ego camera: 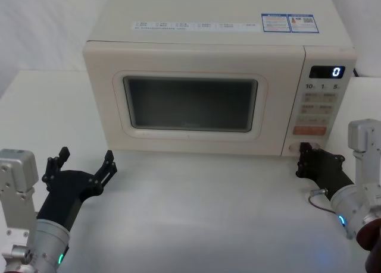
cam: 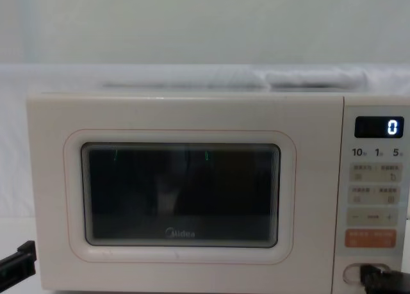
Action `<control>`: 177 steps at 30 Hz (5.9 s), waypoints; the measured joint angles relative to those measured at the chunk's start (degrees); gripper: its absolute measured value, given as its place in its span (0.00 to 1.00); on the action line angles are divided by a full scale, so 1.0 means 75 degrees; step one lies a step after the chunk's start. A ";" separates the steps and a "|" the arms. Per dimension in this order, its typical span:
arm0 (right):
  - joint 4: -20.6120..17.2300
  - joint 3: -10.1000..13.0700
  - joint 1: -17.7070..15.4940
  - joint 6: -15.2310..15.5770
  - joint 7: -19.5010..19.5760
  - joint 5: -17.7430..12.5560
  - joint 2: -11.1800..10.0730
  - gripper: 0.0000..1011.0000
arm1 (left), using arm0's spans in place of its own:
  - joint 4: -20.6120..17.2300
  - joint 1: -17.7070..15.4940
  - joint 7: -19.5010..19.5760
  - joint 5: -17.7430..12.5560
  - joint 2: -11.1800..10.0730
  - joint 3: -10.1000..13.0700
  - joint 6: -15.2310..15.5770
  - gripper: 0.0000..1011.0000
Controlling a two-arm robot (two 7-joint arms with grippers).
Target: Press the button to open the microwave door with one hand; close the microwave door with the other hand.
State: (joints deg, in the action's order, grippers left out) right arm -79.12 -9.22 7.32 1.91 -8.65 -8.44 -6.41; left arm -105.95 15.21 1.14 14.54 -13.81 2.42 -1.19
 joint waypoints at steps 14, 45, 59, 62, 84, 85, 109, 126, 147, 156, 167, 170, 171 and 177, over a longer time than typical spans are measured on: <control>0.0194 -0.0004 0.0183 -0.0075 0.0007 0.0050 0.0072 0.00 | 0.0000 0.0000 0.0000 0.0000 0.0000 0.0000 0.0000 0.99; -0.0084 -0.0005 -0.0105 -0.0002 -0.0031 0.0044 0.0025 0.00 | 0.0000 0.0000 -0.0004 0.0000 0.0000 -0.0001 0.0001 0.99; -0.0850 0.0017 -0.0587 0.0211 -0.0071 -0.0001 -0.0127 0.00 | -0.0001 0.0000 0.0000 0.0000 0.0000 0.0000 0.0001 0.99; -0.1265 0.0034 -0.0814 0.0271 -0.0085 -0.0023 -0.0206 0.00 | -0.0001 0.0000 0.0000 0.0000 0.0000 0.0000 0.0001 0.99; -0.3327 0.0785 -0.1832 0.0432 -0.0048 -0.0092 -0.0850 0.00 | 0.0000 0.0000 0.0000 0.0000 0.0000 -0.0001 0.0001 0.99; -0.3389 0.0887 -0.1865 0.0443 -0.0085 -0.0113 -0.0930 0.00 | 0.0000 0.0000 0.0000 0.0000 0.0000 -0.0001 0.0001 0.99; -0.3003 0.1826 -0.1639 0.0587 -0.0741 -0.1071 -0.1689 0.00 | 0.0000 0.0000 -0.0001 0.0000 0.0000 -0.0001 0.0001 0.99; -0.3023 0.1811 -0.1658 0.0574 -0.0708 -0.1010 -0.1669 0.34 | -0.0001 -0.0001 0.0000 0.0000 0.0000 -0.0001 0.0001 0.99; -0.3034 0.1808 -0.1666 0.0568 -0.0692 -0.0991 -0.1661 0.96 | -0.0001 -0.0001 0.0000 0.0000 0.0000 -0.0001 0.0000 0.99; -0.3034 0.1808 -0.1666 0.0567 -0.0692 -0.0989 -0.1660 0.99 | -0.0001 -0.0001 0.0000 0.0000 0.0000 -0.0001 0.0001 0.99; -0.3034 0.1808 -0.1666 0.0568 -0.0692 -0.0989 -0.1660 0.99 | -0.0001 0.0000 0.0000 0.0000 0.0000 -0.0001 0.0001 0.99; -0.3034 0.1808 -0.1666 0.0568 -0.0691 -0.0989 -0.1661 0.99 | 0.0000 -0.0001 0.0000 0.0000 0.0000 -0.0001 0.0001 0.99; -0.3034 0.1808 -0.1666 0.0568 -0.0692 -0.0989 -0.1660 0.99 | -0.0001 -0.0001 0.0000 0.0000 0.0000 -0.0001 0.0001 0.99; -0.3034 0.1808 -0.1666 0.0568 -0.0693 -0.0989 -0.1660 0.99 | -0.0001 -0.0001 0.0000 0.0000 0.0000 -0.0001 0.0001 0.86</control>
State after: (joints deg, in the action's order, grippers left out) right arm -101.87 4.34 -5.17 6.17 -13.85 -15.86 -18.86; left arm -105.95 15.21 1.14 14.54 -13.81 2.41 -1.19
